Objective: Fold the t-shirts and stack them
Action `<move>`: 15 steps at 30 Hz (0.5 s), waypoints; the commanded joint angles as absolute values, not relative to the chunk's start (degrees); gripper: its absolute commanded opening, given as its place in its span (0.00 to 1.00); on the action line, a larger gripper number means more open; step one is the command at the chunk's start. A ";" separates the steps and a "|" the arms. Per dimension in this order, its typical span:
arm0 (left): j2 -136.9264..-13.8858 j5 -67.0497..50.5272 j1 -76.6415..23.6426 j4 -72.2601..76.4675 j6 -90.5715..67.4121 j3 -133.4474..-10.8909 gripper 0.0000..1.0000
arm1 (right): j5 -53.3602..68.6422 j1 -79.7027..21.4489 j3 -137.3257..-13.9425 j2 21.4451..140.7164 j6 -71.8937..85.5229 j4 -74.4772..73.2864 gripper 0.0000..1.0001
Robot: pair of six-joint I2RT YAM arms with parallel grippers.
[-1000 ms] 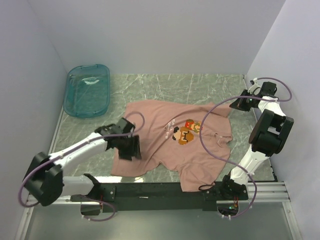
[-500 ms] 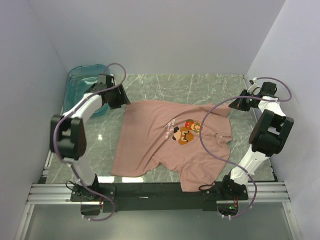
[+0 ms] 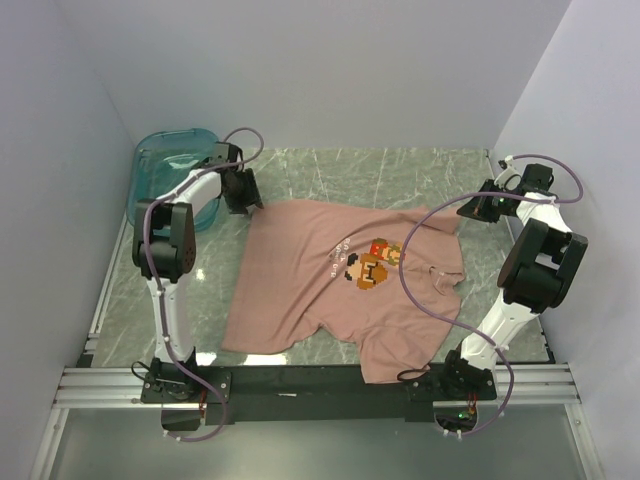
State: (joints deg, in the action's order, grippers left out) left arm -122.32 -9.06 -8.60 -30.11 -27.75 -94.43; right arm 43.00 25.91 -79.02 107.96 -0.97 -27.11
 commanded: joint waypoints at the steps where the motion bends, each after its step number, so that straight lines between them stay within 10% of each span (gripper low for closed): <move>1: -125.49 -9.75 -8.53 -32.96 -25.58 -99.13 0.56 | 44.03 26.37 -79.63 108.19 -1.58 -27.33 0.00; 6: -127.79 -12.65 -8.61 -33.05 -25.14 -100.11 0.48 | 43.95 26.37 -79.54 108.02 -1.67 -27.51 0.00; 15: -119.47 -17.66 -8.79 -25.94 -22.51 -93.44 0.01 | 43.95 26.37 -79.45 108.02 -1.93 -27.95 0.00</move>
State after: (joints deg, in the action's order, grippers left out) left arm -126.15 -14.33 -8.56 -29.43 -24.69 -95.79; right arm 43.00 25.91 -79.02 108.16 -1.15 -28.03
